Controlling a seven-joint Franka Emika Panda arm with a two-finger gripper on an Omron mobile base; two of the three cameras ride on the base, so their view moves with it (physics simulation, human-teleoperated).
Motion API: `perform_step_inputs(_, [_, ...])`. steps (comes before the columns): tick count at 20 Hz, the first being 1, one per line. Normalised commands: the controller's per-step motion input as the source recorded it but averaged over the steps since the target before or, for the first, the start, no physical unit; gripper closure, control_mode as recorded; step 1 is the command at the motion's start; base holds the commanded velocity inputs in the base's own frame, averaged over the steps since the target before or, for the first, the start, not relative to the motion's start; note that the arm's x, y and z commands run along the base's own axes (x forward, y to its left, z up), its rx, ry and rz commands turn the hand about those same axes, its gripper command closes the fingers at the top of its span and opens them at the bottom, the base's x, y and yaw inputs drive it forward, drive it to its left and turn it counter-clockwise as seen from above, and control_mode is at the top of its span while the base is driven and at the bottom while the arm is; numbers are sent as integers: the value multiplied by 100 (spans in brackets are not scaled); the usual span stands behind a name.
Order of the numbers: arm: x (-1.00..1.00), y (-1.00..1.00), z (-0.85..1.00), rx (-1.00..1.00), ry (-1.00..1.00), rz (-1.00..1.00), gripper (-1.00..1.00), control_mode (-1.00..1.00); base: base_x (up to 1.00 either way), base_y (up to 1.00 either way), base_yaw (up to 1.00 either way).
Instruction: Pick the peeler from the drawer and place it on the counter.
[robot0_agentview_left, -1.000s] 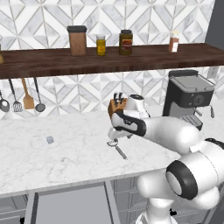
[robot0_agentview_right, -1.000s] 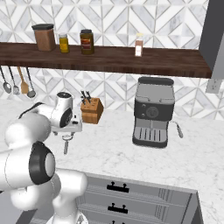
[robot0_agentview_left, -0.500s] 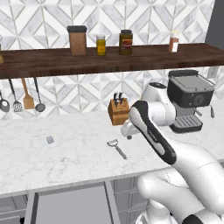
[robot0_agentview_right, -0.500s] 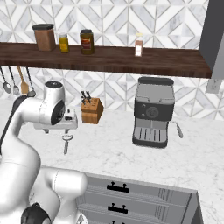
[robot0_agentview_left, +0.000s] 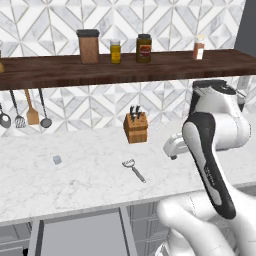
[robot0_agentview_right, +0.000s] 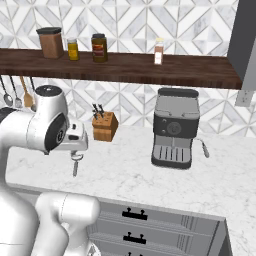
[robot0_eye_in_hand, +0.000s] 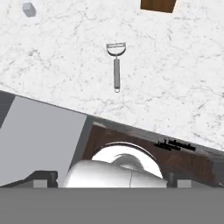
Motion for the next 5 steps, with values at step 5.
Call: perform_step_inputs(5, [-64,-31,58,-1,0,-2,-100,-100,0,0,0])
